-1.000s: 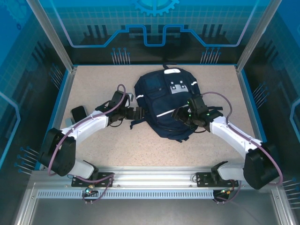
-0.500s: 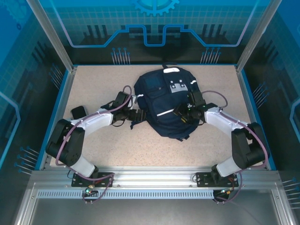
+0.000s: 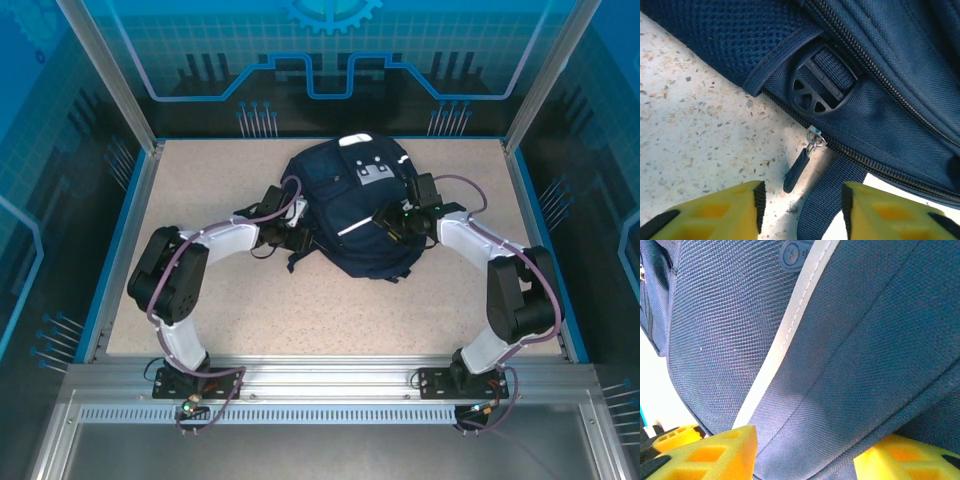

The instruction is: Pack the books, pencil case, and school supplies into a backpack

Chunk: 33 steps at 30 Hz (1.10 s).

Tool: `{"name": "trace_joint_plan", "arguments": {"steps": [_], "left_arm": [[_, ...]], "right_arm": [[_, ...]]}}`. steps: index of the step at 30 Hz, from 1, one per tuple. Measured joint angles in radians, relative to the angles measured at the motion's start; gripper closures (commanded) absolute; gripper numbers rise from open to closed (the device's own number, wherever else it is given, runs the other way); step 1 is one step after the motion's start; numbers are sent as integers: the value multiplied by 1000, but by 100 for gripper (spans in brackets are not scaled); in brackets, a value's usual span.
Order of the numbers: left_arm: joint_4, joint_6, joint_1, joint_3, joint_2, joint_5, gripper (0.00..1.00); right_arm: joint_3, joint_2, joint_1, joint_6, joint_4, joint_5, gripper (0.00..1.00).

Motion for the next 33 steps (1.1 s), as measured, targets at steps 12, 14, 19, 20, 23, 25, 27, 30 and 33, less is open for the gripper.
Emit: {"name": "trace_joint_plan", "arguments": {"steps": [12, 14, 19, 20, 23, 25, 27, 30, 33], "left_arm": [[-49, 16, -4, 69, 87, -1, 72], [-51, 18, -4, 69, 91, -1, 74], [-70, 17, -4, 92, 111, -2, 78], [-71, 17, -4, 95, 116, -1, 79], [-72, 17, -4, 97, 127, 0, 83], [-72, 17, -5, 99, 128, 1, 88], [-72, 17, -5, 99, 129, 0, 93], [-71, 16, -5, 100, 127, 0, 96], [-68, 16, -7, 92, 117, 0, 100]], "right_arm": [[-14, 0, -5, 1, 14, -14, 48], [-23, 0, -5, 1, 24, -19, 49], [-35, 0, -5, 1, 39, -29, 49], [-38, 0, -5, 1, 43, -29, 49], [-55, 0, -5, 1, 56, -35, 49], [-67, -1, -5, 1, 61, -42, 49], [-77, -5, -5, 0, 61, -48, 48], [-89, -37, -4, -6, 55, -43, 44], [-89, -97, 3, -24, 27, -20, 39]]}}
